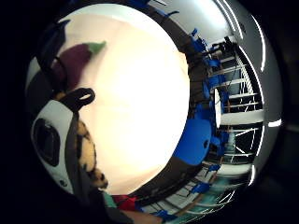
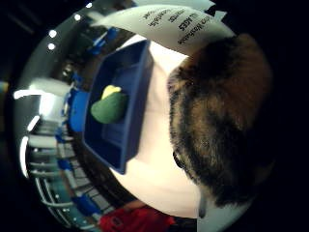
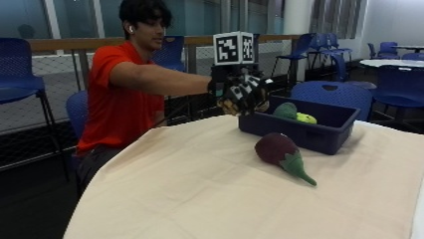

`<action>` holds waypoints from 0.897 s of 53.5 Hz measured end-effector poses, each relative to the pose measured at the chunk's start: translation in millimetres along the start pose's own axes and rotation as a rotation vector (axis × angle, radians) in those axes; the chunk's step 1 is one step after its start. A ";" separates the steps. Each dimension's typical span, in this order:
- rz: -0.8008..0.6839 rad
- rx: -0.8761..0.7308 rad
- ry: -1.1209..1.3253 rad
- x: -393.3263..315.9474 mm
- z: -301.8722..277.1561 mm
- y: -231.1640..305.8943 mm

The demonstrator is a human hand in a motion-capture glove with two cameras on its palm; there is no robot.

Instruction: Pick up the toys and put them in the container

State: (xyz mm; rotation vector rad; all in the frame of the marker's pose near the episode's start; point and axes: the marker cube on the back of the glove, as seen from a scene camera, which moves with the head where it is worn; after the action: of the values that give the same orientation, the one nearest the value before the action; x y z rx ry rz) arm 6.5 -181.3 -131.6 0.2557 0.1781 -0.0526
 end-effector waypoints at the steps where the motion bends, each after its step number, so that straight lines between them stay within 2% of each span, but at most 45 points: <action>1: -0.010 0.004 -0.002 -8.6 -3.4 -2.9; 10: -0.080 0.000 -0.041 -89.7 -28.9 -28.9; 18: -0.321 0.013 -0.111 -162.2 -44.3 -34.6; 21: -0.261 0.023 -0.069 -178.5 -44.2 -45.4; 27: -0.349 0.016 -0.172 -222.5 -51.5 -50.7; 33: -0.303 0.025 0.002 -225.9 -42.4 -64.6; 42: -0.235 -0.104 -0.053 -237.3 -33.6 -64.6; 48: -0.217 -0.171 -0.094 -215.8 -27.4 -64.7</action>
State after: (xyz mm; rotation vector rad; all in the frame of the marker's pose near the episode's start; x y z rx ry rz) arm -215.0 -230.5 -134.4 0.0621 0.1155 -0.2636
